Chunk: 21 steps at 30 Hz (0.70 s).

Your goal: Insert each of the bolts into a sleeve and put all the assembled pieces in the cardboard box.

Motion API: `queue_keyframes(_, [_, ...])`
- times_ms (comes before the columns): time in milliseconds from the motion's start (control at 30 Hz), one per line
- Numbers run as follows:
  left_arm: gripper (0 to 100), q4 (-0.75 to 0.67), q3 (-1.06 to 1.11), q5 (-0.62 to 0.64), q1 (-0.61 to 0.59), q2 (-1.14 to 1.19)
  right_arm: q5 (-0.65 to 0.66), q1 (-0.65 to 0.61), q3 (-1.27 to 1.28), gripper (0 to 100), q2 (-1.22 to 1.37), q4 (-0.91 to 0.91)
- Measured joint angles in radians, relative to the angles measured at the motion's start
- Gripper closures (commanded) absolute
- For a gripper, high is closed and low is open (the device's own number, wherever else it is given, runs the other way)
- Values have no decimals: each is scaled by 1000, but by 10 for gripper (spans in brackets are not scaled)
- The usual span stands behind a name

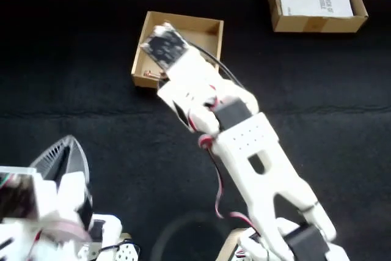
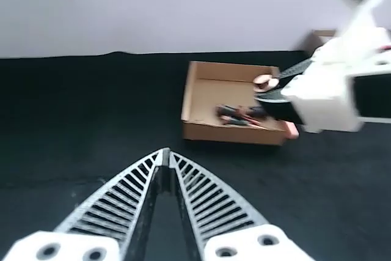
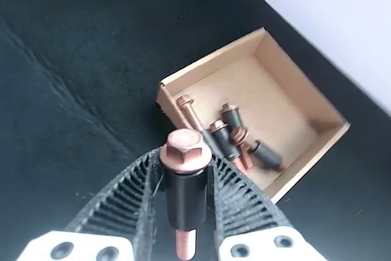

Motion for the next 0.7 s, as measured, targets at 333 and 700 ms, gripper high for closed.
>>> queue_keyframes(333, [991,-732,868,2,-250,-264,427,11,-315,991,325,11])
queue_keyframes(700, [991,-1034,1172,2,-359,-264,802,91,-328,991,563,-87])
